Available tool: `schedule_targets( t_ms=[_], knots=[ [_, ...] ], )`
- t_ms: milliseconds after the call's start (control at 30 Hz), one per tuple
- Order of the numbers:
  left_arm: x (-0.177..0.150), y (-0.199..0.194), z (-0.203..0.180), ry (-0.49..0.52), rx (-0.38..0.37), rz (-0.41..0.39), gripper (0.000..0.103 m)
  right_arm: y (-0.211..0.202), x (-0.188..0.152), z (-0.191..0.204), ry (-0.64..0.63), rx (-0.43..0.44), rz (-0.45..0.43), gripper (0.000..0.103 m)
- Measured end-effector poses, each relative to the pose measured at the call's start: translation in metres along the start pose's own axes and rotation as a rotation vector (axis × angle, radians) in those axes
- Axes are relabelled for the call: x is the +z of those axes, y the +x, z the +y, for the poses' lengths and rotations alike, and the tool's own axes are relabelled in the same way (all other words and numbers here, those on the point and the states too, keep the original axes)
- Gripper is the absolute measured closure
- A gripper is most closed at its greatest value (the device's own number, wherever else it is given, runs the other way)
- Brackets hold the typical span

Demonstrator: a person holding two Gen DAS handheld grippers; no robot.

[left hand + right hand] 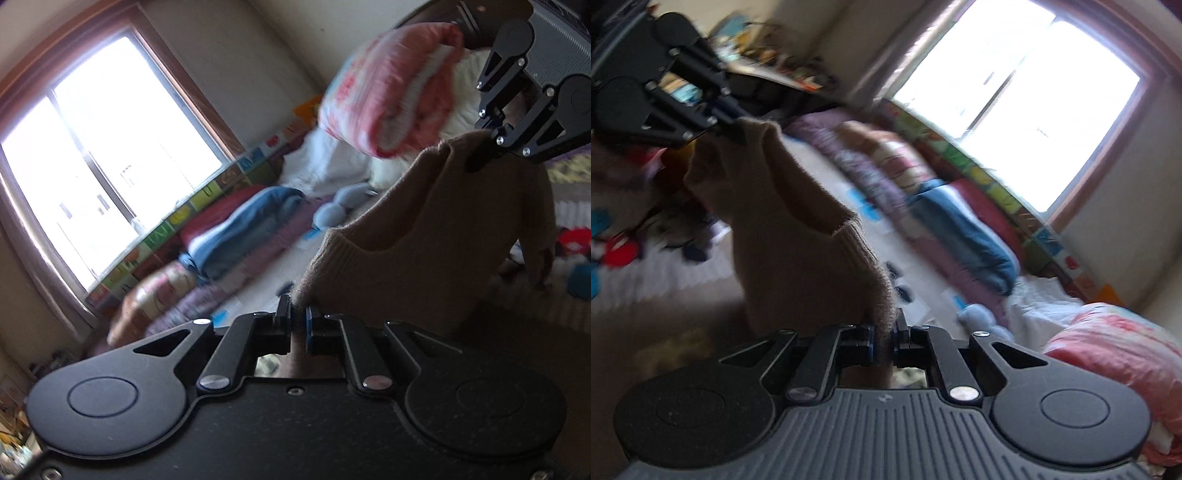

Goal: Fold clothes
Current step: 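Lift the sweater with both grippers, shake it out, and lay it flat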

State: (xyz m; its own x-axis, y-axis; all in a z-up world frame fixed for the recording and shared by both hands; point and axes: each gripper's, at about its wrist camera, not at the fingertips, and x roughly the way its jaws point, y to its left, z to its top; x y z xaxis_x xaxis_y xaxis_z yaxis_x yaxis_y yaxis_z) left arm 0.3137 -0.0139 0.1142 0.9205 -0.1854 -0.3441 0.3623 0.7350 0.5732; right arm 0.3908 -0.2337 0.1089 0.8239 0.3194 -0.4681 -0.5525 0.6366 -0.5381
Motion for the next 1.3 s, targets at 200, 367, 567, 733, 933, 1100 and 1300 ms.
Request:
schedule_targets(
  t_ms=[200, 367, 567, 733, 933, 1100, 1300],
  knots=[
    [-0.038, -0.057, -0.046, 0.04, -0.047, 0.034, 0.098, -0.042, -0.03, 0.075, -0.08, 0.064, 0.004, 0.093],
    [-0.068, -0.087, -0.086, 0.094, -0.065, 0.064, 0.098, -0.076, -0.059, 0.126, -0.169, 0.09, 0.026, 0.093],
    [-0.099, -0.124, -0.141, 0.208, -0.079, 0.082, 0.098, -0.107, -0.103, 0.204, -0.308, 0.124, 0.066, 0.093],
    [-0.128, -0.149, -0.18, 0.288, -0.084, 0.1, 0.098, -0.127, -0.139, 0.259, -0.379, 0.163, 0.095, 0.093],
    [-0.154, -0.168, -0.208, 0.326, -0.075, 0.117, 0.098, -0.14, -0.162, 0.293, -0.399, 0.185, 0.113, 0.093],
    [-0.163, -0.167, -0.217, 0.308, -0.105, 0.158, 0.098, -0.144, -0.171, 0.307, -0.419, 0.202, 0.135, 0.093],
    [-0.17, -0.163, -0.226, 0.28, -0.148, 0.21, 0.095, -0.129, -0.179, 0.324, -0.462, 0.229, 0.212, 0.092]
  ],
)
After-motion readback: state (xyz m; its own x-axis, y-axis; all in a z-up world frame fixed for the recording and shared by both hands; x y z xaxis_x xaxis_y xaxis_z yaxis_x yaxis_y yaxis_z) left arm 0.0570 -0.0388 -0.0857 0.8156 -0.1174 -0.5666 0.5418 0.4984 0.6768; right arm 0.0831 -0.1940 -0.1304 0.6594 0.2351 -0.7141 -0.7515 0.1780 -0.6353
